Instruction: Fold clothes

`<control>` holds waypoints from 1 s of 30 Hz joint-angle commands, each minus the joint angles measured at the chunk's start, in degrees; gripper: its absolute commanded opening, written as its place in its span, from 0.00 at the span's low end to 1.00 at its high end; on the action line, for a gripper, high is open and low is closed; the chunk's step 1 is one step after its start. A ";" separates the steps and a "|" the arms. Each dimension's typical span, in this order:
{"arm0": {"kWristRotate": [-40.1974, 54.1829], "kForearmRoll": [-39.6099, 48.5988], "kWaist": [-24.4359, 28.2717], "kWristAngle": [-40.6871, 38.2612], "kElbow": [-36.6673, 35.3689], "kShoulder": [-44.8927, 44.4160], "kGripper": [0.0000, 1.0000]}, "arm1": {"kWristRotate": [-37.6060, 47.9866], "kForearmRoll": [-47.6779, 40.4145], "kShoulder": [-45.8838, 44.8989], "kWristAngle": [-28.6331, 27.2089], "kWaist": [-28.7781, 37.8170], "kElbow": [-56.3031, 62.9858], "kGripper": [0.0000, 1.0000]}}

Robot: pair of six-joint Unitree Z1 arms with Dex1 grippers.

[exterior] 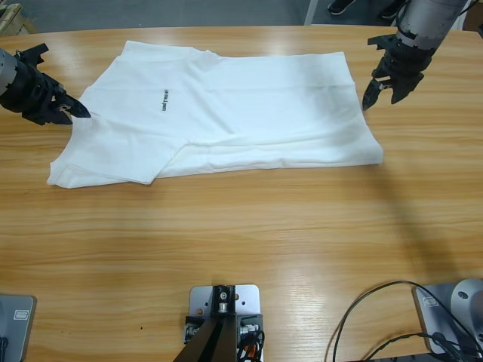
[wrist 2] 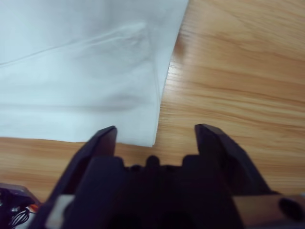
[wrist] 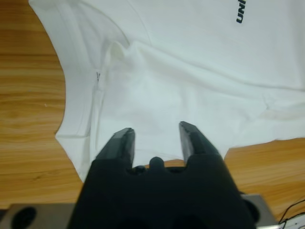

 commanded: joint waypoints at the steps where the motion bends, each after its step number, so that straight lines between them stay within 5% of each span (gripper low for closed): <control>1: 2.12 -0.34 0.61 -0.31 -0.97 -1.32 0.89 | -0.91 3.15 1.06 -1.10 2.35 -3.73 1.00; 15: 6.63 -2.64 -8.11 -0.96 0.45 -2.64 0.86 | -7.53 3.52 -2.67 0.38 11.61 -3.43 1.00; 21: 7.55 -2.55 -8.69 -0.88 1.24 -2.88 0.86 | -14.41 3.90 -4.62 11.49 17.29 -5.72 1.00; 30: 7.72 -2.55 -9.57 -0.96 2.58 -4.06 0.86 | -14.83 8.24 4.26 14.39 28.94 -17.65 0.99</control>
